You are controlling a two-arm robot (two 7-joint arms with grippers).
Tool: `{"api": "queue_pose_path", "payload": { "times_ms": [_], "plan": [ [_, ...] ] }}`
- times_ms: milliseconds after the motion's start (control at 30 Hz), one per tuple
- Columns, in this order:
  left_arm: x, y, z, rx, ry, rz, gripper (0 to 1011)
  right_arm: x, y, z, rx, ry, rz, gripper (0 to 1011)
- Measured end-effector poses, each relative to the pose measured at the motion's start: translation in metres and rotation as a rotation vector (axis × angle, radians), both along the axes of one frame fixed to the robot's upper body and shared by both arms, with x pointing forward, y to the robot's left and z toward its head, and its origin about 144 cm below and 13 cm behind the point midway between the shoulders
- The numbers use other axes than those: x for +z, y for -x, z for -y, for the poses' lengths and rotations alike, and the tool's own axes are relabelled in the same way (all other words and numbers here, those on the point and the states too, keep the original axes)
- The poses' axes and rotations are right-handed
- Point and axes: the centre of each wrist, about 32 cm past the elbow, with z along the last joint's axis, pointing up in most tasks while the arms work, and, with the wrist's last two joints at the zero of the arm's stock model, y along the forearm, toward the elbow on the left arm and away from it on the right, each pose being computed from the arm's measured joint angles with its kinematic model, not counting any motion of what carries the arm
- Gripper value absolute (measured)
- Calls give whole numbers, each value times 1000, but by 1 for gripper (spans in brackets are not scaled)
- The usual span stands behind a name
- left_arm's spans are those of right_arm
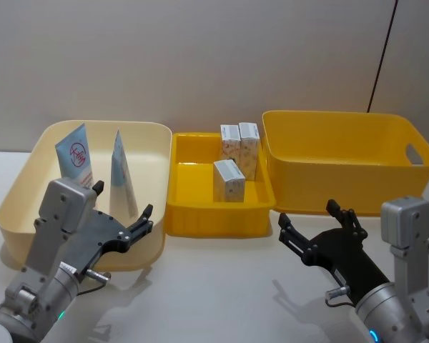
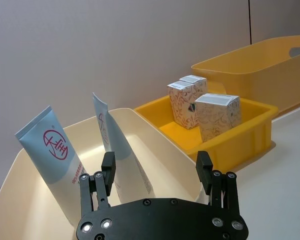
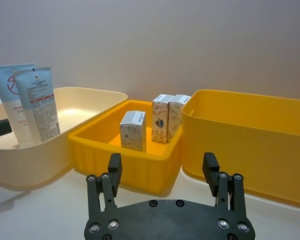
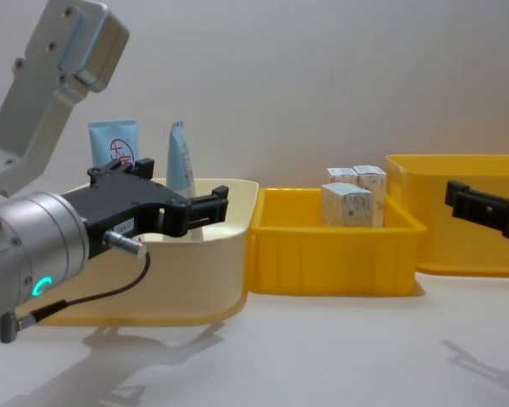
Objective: Bimanual collaborative sorting of washing and personal care products
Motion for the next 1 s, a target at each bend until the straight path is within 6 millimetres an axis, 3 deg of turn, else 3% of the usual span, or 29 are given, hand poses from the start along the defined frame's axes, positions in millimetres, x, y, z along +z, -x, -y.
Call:
{"api": "queue_pose_path", "payload": {
  "times_ms": [1000],
  "plan": [
    [0,0,0,0,0,0,1003,1,0,0,-1,0,-1,1002]
  ]
}}
